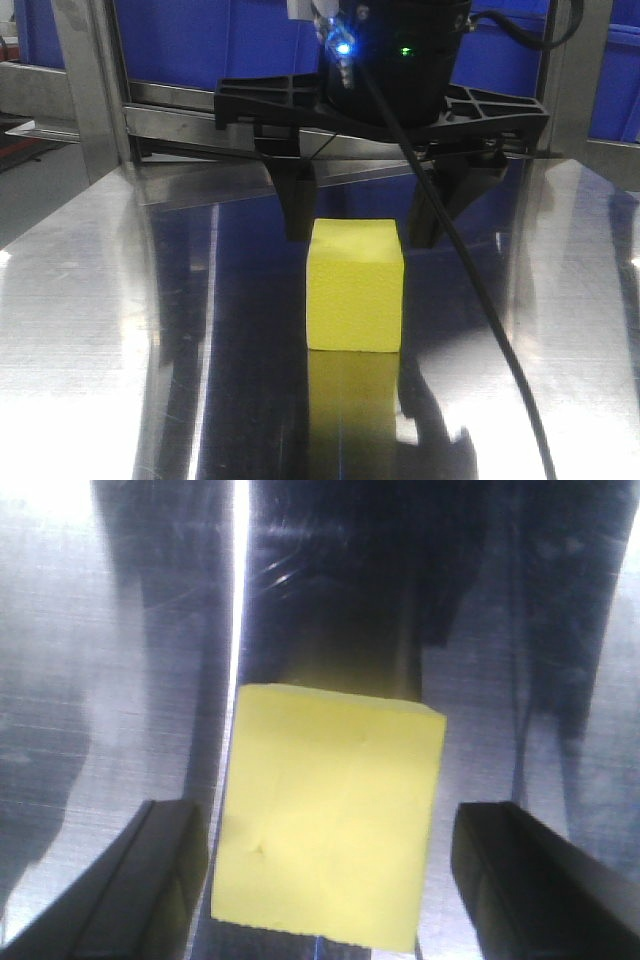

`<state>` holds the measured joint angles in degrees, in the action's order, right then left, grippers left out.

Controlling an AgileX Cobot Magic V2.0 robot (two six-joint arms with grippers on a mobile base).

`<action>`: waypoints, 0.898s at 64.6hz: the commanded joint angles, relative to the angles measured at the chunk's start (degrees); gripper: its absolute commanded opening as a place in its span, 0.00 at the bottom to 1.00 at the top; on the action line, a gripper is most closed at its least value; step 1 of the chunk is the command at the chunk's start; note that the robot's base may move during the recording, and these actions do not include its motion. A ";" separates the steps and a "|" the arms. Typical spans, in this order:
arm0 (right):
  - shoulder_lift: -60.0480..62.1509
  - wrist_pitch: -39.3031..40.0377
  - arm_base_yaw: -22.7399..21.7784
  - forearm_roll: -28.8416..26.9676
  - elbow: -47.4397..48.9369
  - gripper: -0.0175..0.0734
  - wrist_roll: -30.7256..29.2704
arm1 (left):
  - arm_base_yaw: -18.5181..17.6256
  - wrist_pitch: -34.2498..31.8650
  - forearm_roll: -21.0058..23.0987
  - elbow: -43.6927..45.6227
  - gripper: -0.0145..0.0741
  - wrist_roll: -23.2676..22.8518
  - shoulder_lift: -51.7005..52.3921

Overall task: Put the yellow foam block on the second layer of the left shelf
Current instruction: 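Lower the open right gripper over the yellow foam block, then close the right gripper on the yellow foam block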

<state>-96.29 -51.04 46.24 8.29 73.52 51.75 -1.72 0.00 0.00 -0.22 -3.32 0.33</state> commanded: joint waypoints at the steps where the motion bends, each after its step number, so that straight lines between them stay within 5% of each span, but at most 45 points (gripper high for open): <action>1: 1.94 1.52 0.19 1.50 2.08 0.85 0.65 | 0.01 -4.65 0.32 -1.54 0.30 -0.19 1.18; 58: -3.12 3.02 0.19 1.50 2.08 0.84 2.19 | 0.01 -4.65 0.32 -1.54 0.30 -0.19 1.18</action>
<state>-102.20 -49.00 46.24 8.41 73.52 53.93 -1.72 0.00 0.00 -0.22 -3.32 0.33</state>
